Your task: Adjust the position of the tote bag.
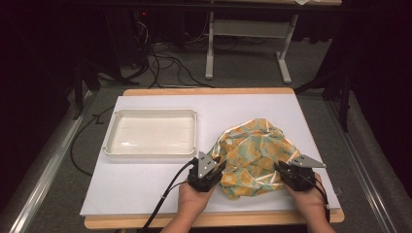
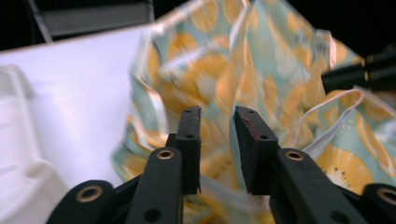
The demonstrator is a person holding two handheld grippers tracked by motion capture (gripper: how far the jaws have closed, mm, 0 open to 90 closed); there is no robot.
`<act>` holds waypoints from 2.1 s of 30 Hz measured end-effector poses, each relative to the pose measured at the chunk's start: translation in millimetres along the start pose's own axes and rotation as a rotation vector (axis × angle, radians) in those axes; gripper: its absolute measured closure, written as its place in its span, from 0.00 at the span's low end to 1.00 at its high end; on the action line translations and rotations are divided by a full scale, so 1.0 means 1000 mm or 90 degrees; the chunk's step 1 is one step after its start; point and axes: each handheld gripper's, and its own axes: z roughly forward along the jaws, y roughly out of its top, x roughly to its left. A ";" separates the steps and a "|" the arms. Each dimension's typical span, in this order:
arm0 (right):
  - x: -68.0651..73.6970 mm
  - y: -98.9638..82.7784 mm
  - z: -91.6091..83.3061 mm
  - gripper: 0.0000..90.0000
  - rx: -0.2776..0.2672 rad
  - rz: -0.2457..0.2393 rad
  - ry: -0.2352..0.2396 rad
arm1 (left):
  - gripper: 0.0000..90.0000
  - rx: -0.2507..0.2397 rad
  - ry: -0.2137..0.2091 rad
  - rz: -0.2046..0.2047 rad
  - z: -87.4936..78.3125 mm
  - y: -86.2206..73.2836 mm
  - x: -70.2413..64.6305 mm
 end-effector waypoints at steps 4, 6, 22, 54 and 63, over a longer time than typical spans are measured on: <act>0.002 0.003 0.000 0.84 -0.018 -0.004 0.003 | 0.63 -0.042 -0.014 -0.001 -0.003 0.028 -0.005; 0.003 0.005 0.001 0.84 -0.026 -0.004 0.004 | 0.49 -0.023 -0.044 0.001 0.009 0.040 -0.014; -0.001 0.011 0.006 0.84 -0.045 0.001 -0.009 | 1.00 0.038 -0.026 0.028 0.068 0.045 0.000; -0.007 0.089 0.065 1.00 -0.111 -0.015 -0.070 | 0.93 0.125 0.126 -0.003 0.093 0.009 0.026; -0.004 0.088 0.092 1.00 -0.080 -0.011 -0.064 | 0.78 -0.060 0.072 0.019 0.040 0.039 0.002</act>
